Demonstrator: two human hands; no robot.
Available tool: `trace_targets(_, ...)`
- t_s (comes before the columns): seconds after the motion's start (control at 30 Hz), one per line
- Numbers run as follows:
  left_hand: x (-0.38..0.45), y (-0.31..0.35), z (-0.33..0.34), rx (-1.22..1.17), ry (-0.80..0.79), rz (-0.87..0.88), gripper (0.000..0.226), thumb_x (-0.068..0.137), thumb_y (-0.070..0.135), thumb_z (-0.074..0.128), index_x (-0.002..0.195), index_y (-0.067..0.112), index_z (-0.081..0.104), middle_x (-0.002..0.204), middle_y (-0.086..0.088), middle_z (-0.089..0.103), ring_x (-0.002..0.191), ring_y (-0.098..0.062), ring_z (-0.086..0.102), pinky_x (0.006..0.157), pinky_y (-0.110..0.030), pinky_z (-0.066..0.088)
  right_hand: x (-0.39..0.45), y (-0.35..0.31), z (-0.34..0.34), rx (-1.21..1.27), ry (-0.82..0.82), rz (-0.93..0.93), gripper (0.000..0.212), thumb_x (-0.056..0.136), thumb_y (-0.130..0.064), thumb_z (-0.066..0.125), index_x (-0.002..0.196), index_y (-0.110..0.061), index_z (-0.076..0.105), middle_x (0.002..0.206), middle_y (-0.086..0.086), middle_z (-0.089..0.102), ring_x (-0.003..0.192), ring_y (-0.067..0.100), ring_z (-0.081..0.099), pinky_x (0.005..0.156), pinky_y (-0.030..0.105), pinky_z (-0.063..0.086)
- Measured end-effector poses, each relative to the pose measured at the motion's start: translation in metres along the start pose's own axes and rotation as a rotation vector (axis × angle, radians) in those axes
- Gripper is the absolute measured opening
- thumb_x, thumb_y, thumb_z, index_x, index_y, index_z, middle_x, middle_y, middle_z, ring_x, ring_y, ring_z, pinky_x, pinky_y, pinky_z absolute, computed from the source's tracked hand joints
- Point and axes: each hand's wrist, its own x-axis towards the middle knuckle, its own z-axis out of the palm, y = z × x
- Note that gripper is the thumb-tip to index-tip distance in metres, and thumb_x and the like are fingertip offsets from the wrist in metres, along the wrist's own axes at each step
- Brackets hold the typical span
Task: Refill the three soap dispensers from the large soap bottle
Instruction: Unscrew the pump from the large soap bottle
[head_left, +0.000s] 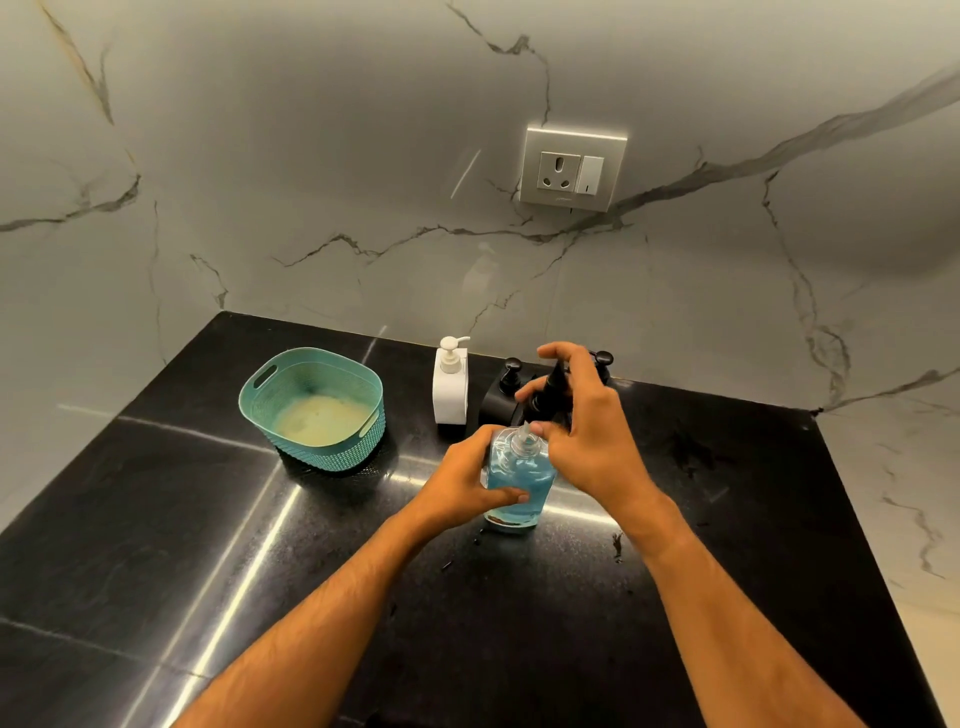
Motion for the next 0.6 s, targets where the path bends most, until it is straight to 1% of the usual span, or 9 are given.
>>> trace_targets(0.17,0.001,-0.001,0.001,0.003,-0.01,-0.021,0.075,0.076,0.023,0.093,0.139,0.023,0.053,0.128,0.012,0.066,0.119,0.0,0.063,0.1,-0.02,0.053,0.004,-0.015,-0.018,-0.037,-0.006,-0.013,0.076,0.078,0.012,0.077,0.137,-0.018,0.042,0.105,-0.002,0.071,0.103,0.01,0.069,0.094,0.006,0.047)
trace_targets(0.3,0.002,-0.002,0.001,0.003,-0.014,-0.046,0.076,0.074,0.025,0.094,0.138,0.025,0.053,0.126,0.014,0.066,0.118,0.004,0.062,0.098,-0.016,0.052,0.003,-0.032,-0.031,-0.065,0.021,-0.043,0.074,0.078,0.01,0.08,0.137,-0.015,0.043,0.108,0.0,0.072,0.105,0.012,0.07,0.101,0.019,0.051)
trace_targets(0.37,0.003,-0.002,0.001,0.006,-0.016,-0.049,0.076,0.074,0.025,0.094,0.138,0.024,0.053,0.126,0.014,0.067,0.118,0.004,0.062,0.098,-0.015,0.052,0.002,-0.04,-0.037,-0.071,0.037,-0.059,0.074,0.077,0.009,0.081,0.136,-0.014,0.044,0.108,0.0,0.072,0.103,0.012,0.07,0.1,0.016,0.052)
trace_targets(0.53,0.003,-0.003,0.001,0.004,-0.019,-0.055,0.076,0.075,0.023,0.094,0.138,0.021,0.053,0.128,0.011,0.067,0.12,-0.002,0.063,0.101,-0.019,0.053,0.0,-0.056,-0.05,-0.088,0.089,-0.106,0.072,0.077,0.007,0.082,0.135,-0.013,0.045,0.106,-0.003,0.071,0.099,0.009,0.07,0.095,0.01,0.051)
trace_targets(0.6,0.003,-0.003,0.002,0.007,-0.021,-0.053,0.076,0.075,0.022,0.094,0.139,0.02,0.053,0.129,0.01,0.067,0.12,-0.002,0.063,0.1,-0.018,0.052,-0.002,-0.061,-0.054,-0.093,0.105,-0.112,0.071,0.078,0.006,0.082,0.135,-0.012,0.045,0.107,-0.003,0.072,0.097,0.009,0.07,0.092,0.008,0.051)
